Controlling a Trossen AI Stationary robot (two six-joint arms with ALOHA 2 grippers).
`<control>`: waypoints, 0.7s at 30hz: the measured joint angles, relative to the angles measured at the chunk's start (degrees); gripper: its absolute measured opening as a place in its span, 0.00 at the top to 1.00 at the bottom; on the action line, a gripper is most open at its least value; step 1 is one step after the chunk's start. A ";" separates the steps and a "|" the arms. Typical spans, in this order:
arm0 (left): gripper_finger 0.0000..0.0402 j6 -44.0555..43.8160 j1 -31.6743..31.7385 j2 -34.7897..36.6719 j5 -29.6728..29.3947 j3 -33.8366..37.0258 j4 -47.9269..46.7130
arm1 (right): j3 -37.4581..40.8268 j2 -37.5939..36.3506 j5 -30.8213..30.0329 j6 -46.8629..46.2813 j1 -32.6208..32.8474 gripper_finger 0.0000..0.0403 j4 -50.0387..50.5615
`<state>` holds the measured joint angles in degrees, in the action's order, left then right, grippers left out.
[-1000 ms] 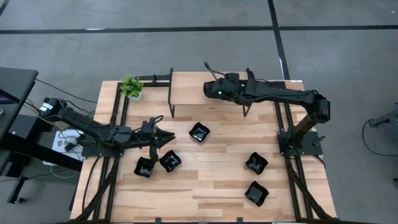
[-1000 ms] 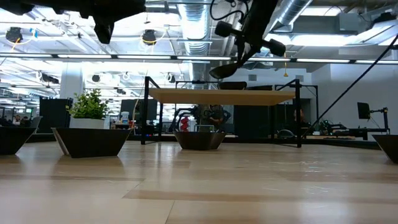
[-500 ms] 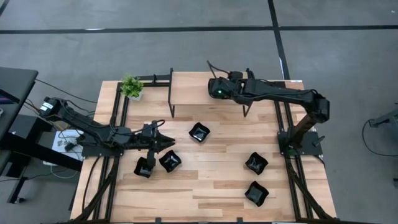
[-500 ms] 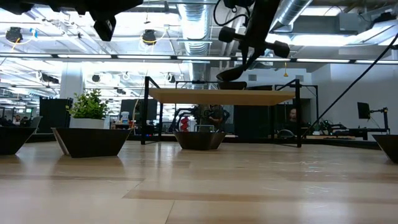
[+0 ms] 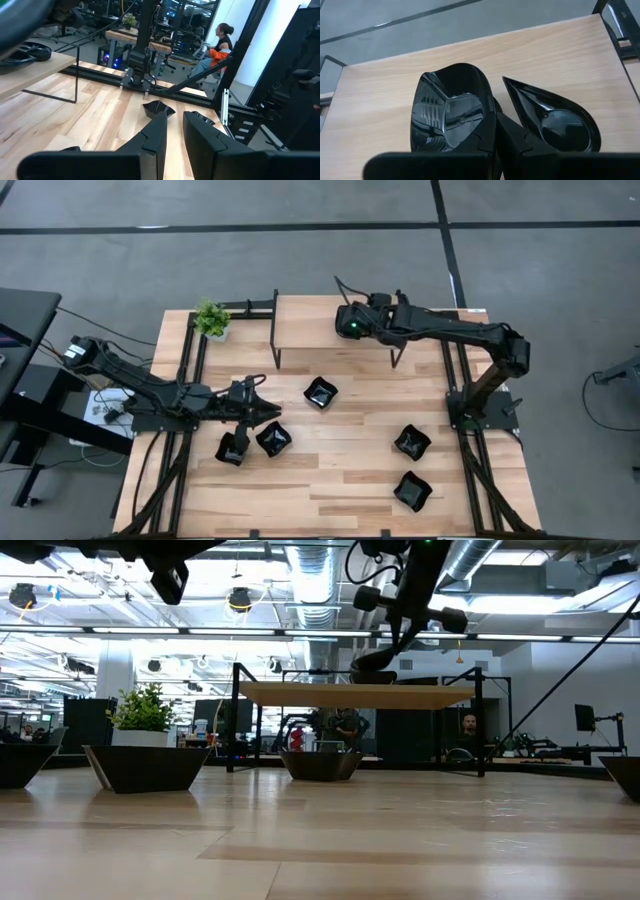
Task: Pick & Place Mini shaped plates
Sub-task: Stack the black leaf shaped plate on top of the black leaf shaped plate on the shelf
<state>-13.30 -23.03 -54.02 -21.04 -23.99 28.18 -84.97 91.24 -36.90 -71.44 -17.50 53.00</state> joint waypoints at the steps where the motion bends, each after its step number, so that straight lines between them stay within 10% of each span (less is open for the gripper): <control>1: 0.84 0.00 0.11 0.00 -0.01 0.00 0.00 | 0.00 0.00 0.02 0.00 -0.12 0.99 0.12; 21: 0.84 -0.02 0.37 0.00 -0.12 0.00 -0.28 | 0.00 0.00 2.56 3.02 -1.42 0.85 0.56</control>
<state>-13.32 -22.65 -54.02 -21.17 -23.99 27.90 -84.97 91.24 -34.35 -68.42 -18.92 53.56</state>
